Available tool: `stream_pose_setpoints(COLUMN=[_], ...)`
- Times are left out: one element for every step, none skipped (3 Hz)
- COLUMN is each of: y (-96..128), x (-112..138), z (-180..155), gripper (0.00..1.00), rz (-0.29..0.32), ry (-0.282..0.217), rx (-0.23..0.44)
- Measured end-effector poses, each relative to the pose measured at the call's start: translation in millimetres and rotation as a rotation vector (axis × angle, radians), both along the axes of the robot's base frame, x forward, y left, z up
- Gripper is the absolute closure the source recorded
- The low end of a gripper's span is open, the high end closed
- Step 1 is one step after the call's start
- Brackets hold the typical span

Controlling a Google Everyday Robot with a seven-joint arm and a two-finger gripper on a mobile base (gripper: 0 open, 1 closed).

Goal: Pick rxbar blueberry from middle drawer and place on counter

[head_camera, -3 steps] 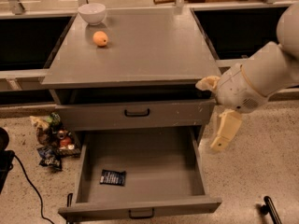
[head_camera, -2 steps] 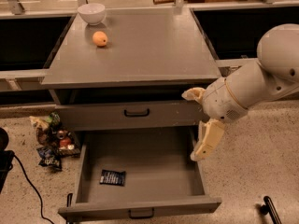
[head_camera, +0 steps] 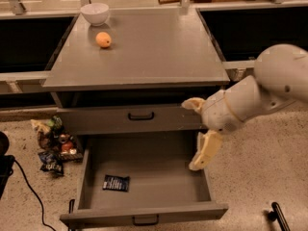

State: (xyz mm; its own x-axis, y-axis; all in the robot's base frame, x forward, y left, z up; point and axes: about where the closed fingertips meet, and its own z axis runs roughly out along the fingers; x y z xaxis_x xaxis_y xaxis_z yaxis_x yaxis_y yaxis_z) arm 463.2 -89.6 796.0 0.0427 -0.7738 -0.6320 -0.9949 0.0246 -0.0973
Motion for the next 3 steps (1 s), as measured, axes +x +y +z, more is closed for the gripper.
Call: stream_pose_setpoints(y=[12, 22, 30], x=[9, 21, 35], z=[-50, -94, -132], gripper=[0.0, 0.0, 0.0], rz=[0.012, 0.01, -0.018], ry=[-0.027, -0.043, -0.051], rx=[0.02, 0.041, 0.079])
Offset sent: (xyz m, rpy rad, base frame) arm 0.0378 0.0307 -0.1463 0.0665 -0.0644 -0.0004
